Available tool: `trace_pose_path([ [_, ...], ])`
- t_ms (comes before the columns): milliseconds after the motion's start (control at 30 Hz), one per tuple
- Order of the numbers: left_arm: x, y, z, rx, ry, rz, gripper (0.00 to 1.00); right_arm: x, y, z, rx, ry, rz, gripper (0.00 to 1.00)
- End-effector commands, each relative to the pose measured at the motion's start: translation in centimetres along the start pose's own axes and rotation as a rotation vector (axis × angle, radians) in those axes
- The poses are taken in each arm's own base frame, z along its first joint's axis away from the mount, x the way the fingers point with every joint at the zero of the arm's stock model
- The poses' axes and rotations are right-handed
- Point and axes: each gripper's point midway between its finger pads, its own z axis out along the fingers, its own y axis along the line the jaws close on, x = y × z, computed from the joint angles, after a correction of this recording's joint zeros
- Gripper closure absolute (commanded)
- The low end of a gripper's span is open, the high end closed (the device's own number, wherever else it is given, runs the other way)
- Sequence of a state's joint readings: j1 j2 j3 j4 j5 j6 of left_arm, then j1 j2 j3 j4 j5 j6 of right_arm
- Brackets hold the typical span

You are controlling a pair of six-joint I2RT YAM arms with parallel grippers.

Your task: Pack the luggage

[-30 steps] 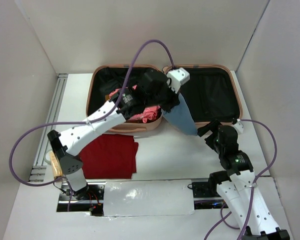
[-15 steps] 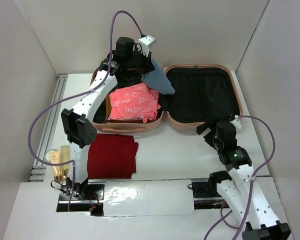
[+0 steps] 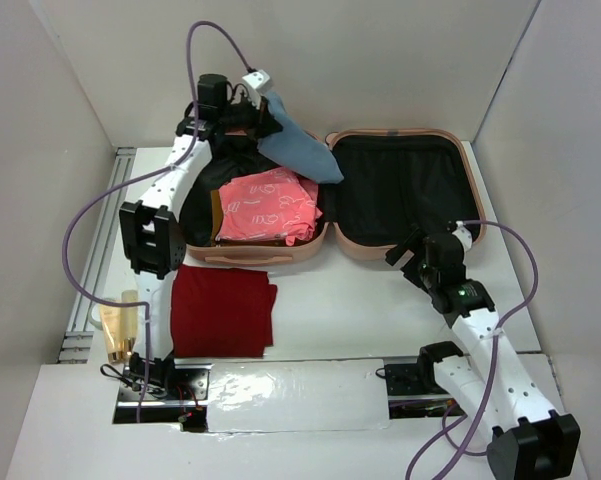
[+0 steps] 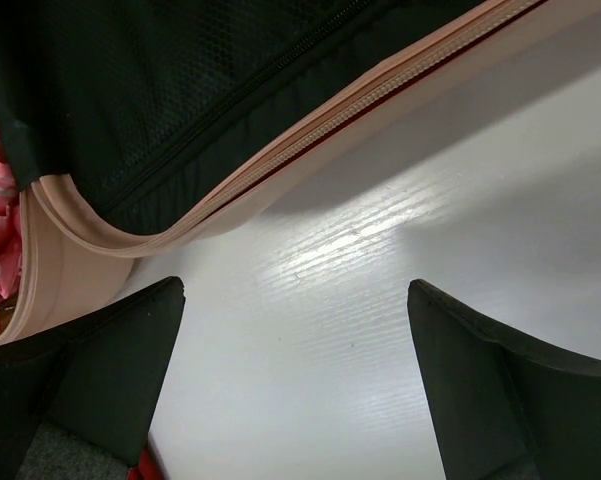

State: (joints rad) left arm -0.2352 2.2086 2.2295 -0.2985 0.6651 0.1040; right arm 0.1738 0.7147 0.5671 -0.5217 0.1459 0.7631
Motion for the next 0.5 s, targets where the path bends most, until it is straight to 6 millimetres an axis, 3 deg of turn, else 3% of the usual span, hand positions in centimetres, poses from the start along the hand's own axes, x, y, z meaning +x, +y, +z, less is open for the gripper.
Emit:
trace_pose_path([
  [0, -5.1, 3.5, -2.3, 0.018, -0.191, 0.107, 1.00, -2.0, 2.2, -0.2, -0.067, -0.049, -0.016, 0.00],
  [67, -4.2, 4.9, -2.6, 0.017, -0.173, 0.104, 1.00, -1.9, 2.0, 0.0, -0.061, -0.043, -0.027, 0.00],
  [133, -3.4, 5.0, -2.3, 0.019, -0.160, 0.098, 1.00, -2.3, 2.4, -0.3, -0.069, -0.052, -0.026, 0.00],
  [167, -1.4, 5.7, -1.7, -0.001, -0.132, 0.087, 1.00, -2.6, 2.6, -0.4, -0.075, -0.058, -0.038, 0.00],
  [233, 0.1, 7.5, -1.6, -0.094, -0.097, 0.086, 1.00, -2.8, 2.7, -0.4, -0.081, -0.065, -0.046, 0.00],
  [267, 0.4, 7.0, -1.1, -0.084, -0.090, 0.082, 1.00, -2.9, 2.9, -0.4, -0.087, -0.072, -0.045, 0.00],
  [400, 4.8, 7.9, -0.3, -0.123, -0.020, 0.003, 1.00, -3.3, 2.9, -0.4, -0.080, -0.081, -0.064, 0.00],
  [467, 6.3, 8.4, -0.7, -0.151, 0.007, -0.036, 1.00, -3.4, 3.1, -0.3, -0.079, -0.080, -0.064, 0.00],
])
